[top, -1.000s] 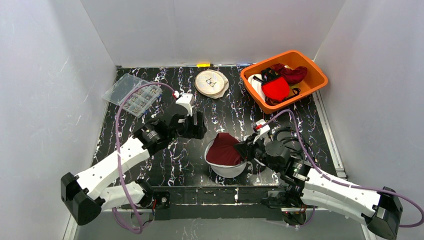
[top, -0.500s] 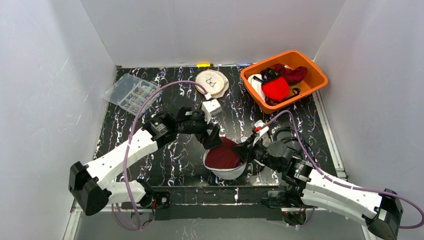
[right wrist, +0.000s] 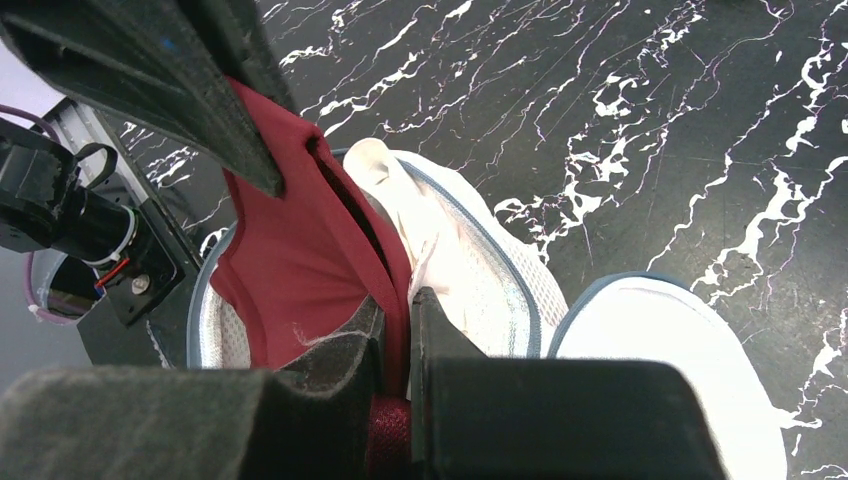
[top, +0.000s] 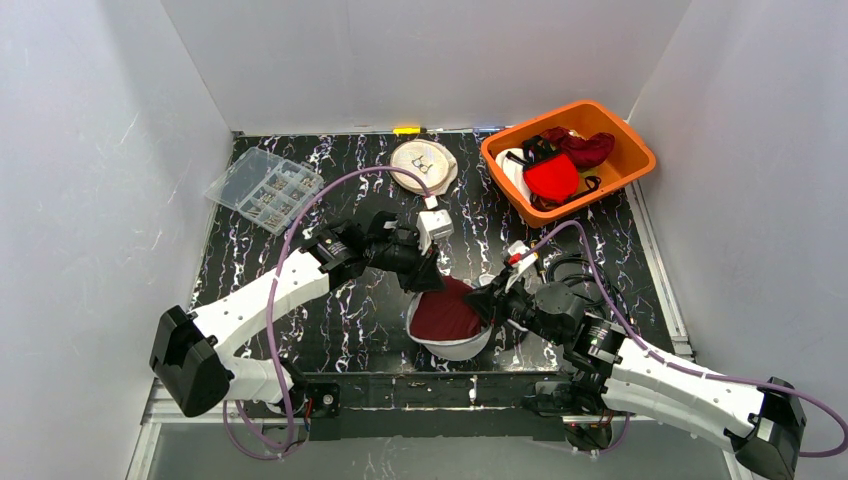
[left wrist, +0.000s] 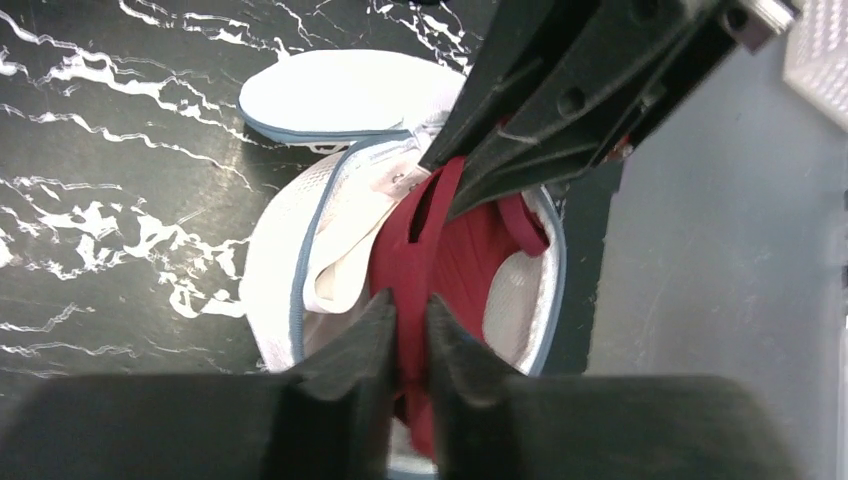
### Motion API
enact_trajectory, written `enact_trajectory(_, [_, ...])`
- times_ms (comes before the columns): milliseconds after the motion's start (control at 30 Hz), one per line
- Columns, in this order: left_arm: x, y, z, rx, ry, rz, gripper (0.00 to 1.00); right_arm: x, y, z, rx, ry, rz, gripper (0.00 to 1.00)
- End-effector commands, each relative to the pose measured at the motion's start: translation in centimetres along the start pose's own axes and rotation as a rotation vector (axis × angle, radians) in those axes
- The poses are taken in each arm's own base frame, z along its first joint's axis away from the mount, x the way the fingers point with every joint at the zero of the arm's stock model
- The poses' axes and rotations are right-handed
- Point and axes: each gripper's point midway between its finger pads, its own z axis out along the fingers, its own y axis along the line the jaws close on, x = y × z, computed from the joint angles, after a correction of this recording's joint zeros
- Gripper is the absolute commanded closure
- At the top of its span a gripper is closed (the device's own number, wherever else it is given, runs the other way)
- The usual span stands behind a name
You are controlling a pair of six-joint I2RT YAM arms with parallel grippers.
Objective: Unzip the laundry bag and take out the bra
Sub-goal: Pick up the bra from the laundry bag.
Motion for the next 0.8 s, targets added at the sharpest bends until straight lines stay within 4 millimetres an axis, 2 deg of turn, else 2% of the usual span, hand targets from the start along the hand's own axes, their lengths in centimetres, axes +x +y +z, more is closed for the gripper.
enact_trajectory(0, [-0.6, -1.2, -0.5, 0.046, -0.034, 0.019, 1.0, -3.2, 1.1, 0.0, -0.029, -0.103, 0.022, 0.99])
enact_trajectory(33, [-0.7, -1.1, -0.6, 0.037, -0.038, 0.022, 1.0, -3.4, 1.0, -0.1, -0.019, -0.103, 0.025, 0.93])
enact_trajectory(100, [-1.2, -1.1, -0.9, 0.024, -0.056, 0.035, 1.0, -4.2, 1.0, -0.4, -0.002, -0.104, 0.025, 0.58])
enact_trajectory(133, [-1.5, -1.1, -1.1, 0.016, -0.07, 0.045, 1.0, -4.8, 0.9, -0.7, 0.008, -0.109, 0.022, 0.45])
enact_trajectory(200, [-2.2, -1.1, -1.6, -0.004, -0.097, 0.065, 1.0, -5.8, 0.7, -1.3, 0.034, -0.116, 0.01, 0.23])
enact_trajectory(233, [-2.5, -1.1, -1.8, -0.014, -0.109, 0.078, 1.0, -6.3, 0.6, -1.7, 0.046, -0.118, 0.003, 0.15])
enact_trajectory(267, [-2.8, -1.1, -2.1, -0.023, -0.12, 0.089, 1.0, -6.4, 0.5, -2.2, 0.058, -0.107, -0.005, 0.1])
enact_trajectory(400, [-3.7, -1.5, -3.0, -0.032, -0.152, 0.129, 1.0, -8.5, 0.7, -3.6, 0.066, -0.141, -0.009, 0.05])
enact_trajectory(533, [-4.6, -1.8, -3.7, -0.04, -0.201, 0.176, 1.0, -10.1, 2.1, -4.4, 0.0, -0.187, -0.009, 0.03])
enact_trajectory(767, [-6.9, -4.2, -6.1, -0.013, -0.341, 0.323, 1.0, -11.1, 4.9, -4.4, -0.137, -0.157, -0.111, 0.01])
